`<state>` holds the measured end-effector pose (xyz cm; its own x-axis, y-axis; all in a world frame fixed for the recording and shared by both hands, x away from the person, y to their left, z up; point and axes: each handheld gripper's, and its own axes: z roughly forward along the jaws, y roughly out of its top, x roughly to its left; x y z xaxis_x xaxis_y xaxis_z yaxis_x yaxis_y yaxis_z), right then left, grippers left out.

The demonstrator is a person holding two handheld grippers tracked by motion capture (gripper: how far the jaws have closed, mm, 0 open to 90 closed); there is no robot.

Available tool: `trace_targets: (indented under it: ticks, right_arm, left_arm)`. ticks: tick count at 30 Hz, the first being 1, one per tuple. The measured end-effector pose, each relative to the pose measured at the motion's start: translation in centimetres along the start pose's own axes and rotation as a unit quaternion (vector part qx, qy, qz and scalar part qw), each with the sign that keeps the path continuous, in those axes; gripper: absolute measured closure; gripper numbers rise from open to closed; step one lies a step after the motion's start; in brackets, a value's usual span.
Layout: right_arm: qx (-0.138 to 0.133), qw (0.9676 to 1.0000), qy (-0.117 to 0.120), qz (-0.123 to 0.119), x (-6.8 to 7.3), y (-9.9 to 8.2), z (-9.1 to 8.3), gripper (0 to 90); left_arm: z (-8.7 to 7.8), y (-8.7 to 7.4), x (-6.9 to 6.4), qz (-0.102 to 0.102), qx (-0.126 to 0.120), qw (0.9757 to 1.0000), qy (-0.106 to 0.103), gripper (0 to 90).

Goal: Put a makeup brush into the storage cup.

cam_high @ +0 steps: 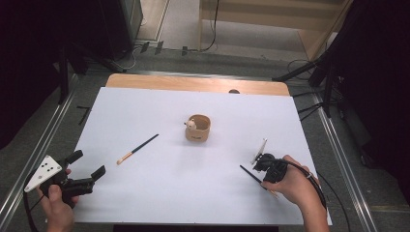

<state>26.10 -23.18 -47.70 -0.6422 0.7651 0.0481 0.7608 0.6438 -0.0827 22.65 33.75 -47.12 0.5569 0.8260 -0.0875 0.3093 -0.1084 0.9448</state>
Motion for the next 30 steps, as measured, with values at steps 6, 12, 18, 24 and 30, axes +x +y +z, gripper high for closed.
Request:
trace_targets:
  ticks: [6, 12, 18, 24, 30]
  right_arm:
    - [-0.101, 0.9943, 0.028, -0.018, -0.4, -0.2, -2.9, 84.8]
    - [-0.157, 0.9869, 0.027, -0.024, -0.1, 0.3, -3.8, 84.7]
    - [-0.224, 0.974, 0.029, -0.016, -0.4, 0.3, -4.7, 84.7]
    - [-0.268, 0.9631, 0.03, -0.004, -0.5, 0.5, -5.3, 84.8]
    - [-0.295, 0.9553, 0.025, -0.001, -0.2, 0.7, -5.4, 84.7]
  left_arm:
    - [1.0, 0.6, -0.4, 0.002, 0.007, 0.9999, -0.01, 0.0]
    - [2.0, 1.9, -1.3, 0.009, 0.005, 0.9997, -0.02, 0.0]
    - [3.5, 2.6, -2.4, 0.022, 0.028, 0.999, -0.028, 0.0]
    - [4.9, 3.8, -3.4, 0.026, 0.028, 0.9983, -0.044, 0.0]
    - [6.2, 4.8, -4.2, 0.03, 0.027, 0.9976, -0.057, 0.0]
